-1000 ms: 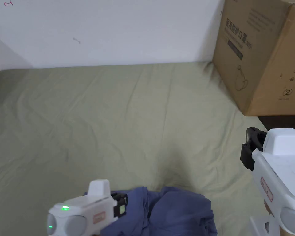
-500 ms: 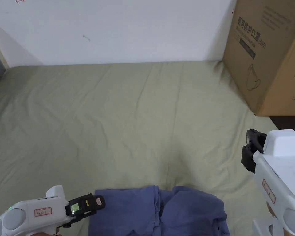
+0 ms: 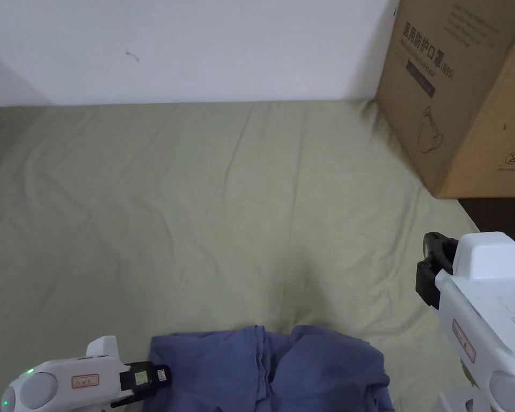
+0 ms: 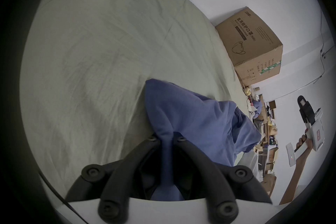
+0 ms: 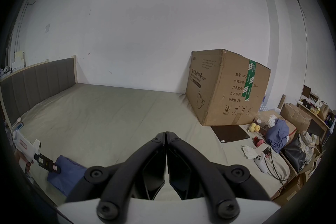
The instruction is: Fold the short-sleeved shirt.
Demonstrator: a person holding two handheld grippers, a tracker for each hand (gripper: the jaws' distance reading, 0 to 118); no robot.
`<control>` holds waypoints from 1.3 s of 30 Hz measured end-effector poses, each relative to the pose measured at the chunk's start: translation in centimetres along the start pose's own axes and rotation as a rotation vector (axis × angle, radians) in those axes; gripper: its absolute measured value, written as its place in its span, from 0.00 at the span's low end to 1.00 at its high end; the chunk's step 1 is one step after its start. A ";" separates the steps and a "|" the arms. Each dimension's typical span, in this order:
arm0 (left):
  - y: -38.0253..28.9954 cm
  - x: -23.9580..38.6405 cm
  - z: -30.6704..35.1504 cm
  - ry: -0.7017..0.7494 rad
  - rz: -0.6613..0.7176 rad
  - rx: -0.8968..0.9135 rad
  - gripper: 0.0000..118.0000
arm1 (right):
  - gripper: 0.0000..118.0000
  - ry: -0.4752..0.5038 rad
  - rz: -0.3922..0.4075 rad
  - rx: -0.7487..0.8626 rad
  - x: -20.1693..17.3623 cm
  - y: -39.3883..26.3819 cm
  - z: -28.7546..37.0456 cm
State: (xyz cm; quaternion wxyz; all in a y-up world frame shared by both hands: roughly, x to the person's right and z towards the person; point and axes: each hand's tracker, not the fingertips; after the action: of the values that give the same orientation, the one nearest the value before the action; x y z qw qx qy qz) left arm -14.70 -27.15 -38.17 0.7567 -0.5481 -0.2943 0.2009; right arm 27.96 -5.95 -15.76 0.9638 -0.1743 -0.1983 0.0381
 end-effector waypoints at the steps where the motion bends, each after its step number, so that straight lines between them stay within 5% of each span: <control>1: -0.2 0.6 0.2 0.014 -0.027 0.022 0.08 | 0.00 0.001 0.000 -0.001 0.0 0.0 0.0; 23: 1.5 8.9 12.6 0.275 -0.173 0.138 0.04 | 0.00 0.038 -0.042 0.075 0.7 1.2 1.2; 30: 1.1 19.4 8.3 0.213 -0.319 0.049 0.04 | 0.00 0.041 -0.069 0.090 1.5 1.2 1.7; 39: -1.1 25.7 -3.5 0.153 -0.435 -0.142 0.04 | 0.00 0.006 -0.091 0.090 3.3 0.8 2.6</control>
State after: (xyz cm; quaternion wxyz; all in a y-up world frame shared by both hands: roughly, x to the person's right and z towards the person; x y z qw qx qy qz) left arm 6.77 -13.84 -32.12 0.7619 -0.5372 -0.3606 -0.0300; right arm 29.96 -3.90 -12.64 0.9720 -0.1215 -0.2010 0.0025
